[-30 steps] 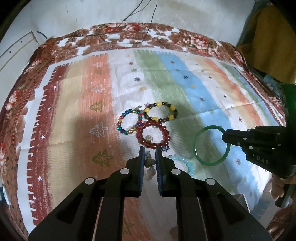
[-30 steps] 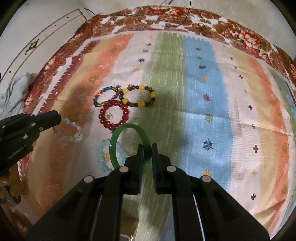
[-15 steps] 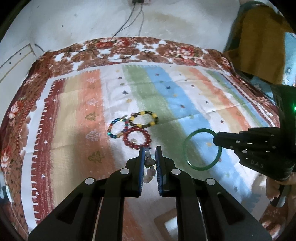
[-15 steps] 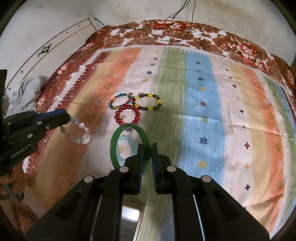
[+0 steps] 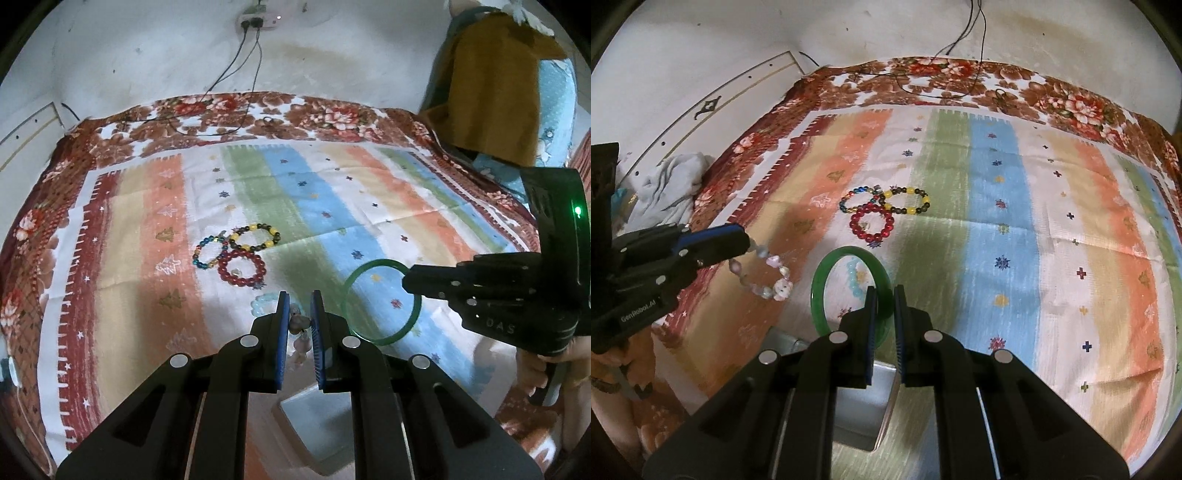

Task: Organize jewelry
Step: 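Drop the green bangle into the tin with the right tool while the left drops the white bracelet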

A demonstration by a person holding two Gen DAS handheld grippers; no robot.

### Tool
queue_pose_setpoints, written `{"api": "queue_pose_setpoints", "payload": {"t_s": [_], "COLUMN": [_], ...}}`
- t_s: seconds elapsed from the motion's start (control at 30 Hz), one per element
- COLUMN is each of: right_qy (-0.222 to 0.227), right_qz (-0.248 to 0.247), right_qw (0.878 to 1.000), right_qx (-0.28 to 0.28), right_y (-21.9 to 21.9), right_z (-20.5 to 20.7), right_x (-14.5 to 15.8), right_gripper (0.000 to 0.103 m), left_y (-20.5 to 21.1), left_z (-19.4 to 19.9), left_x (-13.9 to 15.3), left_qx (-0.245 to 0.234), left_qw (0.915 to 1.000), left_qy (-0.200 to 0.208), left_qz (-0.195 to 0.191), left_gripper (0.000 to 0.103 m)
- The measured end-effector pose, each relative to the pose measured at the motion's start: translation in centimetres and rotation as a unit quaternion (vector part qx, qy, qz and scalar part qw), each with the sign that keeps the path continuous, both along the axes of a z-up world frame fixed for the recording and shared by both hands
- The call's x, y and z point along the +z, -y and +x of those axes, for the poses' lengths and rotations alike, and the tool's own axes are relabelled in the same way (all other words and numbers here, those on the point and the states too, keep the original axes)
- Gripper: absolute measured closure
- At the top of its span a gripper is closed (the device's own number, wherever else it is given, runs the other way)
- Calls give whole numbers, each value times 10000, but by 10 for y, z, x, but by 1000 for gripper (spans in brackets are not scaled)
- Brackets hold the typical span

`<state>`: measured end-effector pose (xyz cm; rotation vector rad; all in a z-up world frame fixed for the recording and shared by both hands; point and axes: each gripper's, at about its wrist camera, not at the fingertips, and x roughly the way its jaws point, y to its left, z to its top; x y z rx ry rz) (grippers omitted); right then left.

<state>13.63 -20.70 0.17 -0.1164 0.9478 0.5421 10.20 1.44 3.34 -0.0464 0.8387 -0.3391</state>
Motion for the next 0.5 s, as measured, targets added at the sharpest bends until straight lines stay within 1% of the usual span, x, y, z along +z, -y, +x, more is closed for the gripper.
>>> {"api": "queue_pose_setpoints", "payload": {"t_s": [0.1,0.3,0.5], "right_qy": [51,-21,-159], "right_qz": [-5,17,-21], "right_qw": [10000,9999,9994], "right_qx": [37,142,297], "right_y": [2,7,6], "right_z": [-9,-29,-46], "right_x": [1,-6,-18], "right_gripper": [93,93,93], "left_y": [6,13,18], "left_z": [-13,-35,-48], "left_x": [1,-1,-12], "left_qx": [-72,-210,-308], "left_qw": [10000,9997,9993], "left_qy": [49,74,-49], "left_qz": [-28,-111,-199], "left_gripper": [92,92,92]}}
